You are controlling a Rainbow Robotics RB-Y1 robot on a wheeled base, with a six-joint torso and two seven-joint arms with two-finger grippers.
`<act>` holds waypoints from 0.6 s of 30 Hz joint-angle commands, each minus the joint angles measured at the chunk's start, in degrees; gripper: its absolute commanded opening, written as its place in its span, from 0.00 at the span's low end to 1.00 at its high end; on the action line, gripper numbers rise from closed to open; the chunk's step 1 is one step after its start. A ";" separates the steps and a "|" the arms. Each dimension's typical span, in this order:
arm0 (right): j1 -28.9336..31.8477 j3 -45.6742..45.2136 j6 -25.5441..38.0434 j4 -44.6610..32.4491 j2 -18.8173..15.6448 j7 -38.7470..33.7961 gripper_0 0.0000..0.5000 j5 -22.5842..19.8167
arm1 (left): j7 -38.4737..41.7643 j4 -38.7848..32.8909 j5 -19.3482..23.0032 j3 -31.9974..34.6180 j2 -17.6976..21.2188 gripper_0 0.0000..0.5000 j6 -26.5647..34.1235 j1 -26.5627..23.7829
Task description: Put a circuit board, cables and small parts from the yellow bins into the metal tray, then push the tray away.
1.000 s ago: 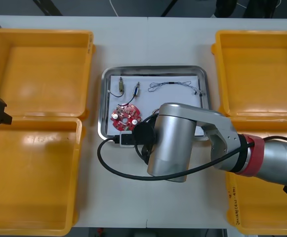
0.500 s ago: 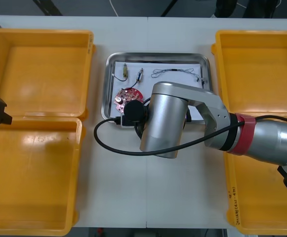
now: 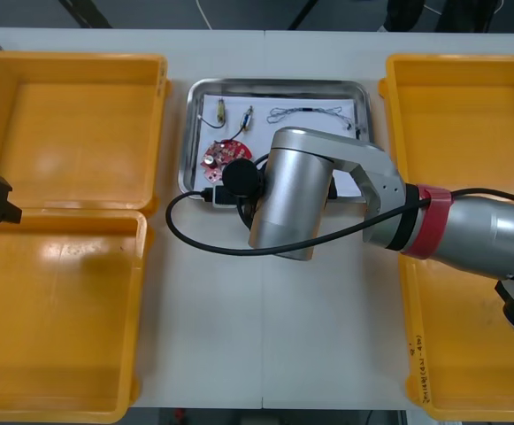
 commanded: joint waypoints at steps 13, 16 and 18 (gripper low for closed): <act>-7.16 0.88 -5.65 5.81 1.58 0.77 0.00 -0.38 | -3.26 -1.53 0.18 1.74 1.69 1.00 0.36 1.02; -7.60 1.06 -6.70 6.78 1.58 1.21 0.00 -0.38 | -3.26 -1.53 0.18 1.74 1.69 1.00 0.36 1.02; -7.77 1.15 -7.32 7.40 1.58 1.38 0.00 -0.38 | -3.26 -1.53 0.18 1.74 1.69 1.00 0.36 1.02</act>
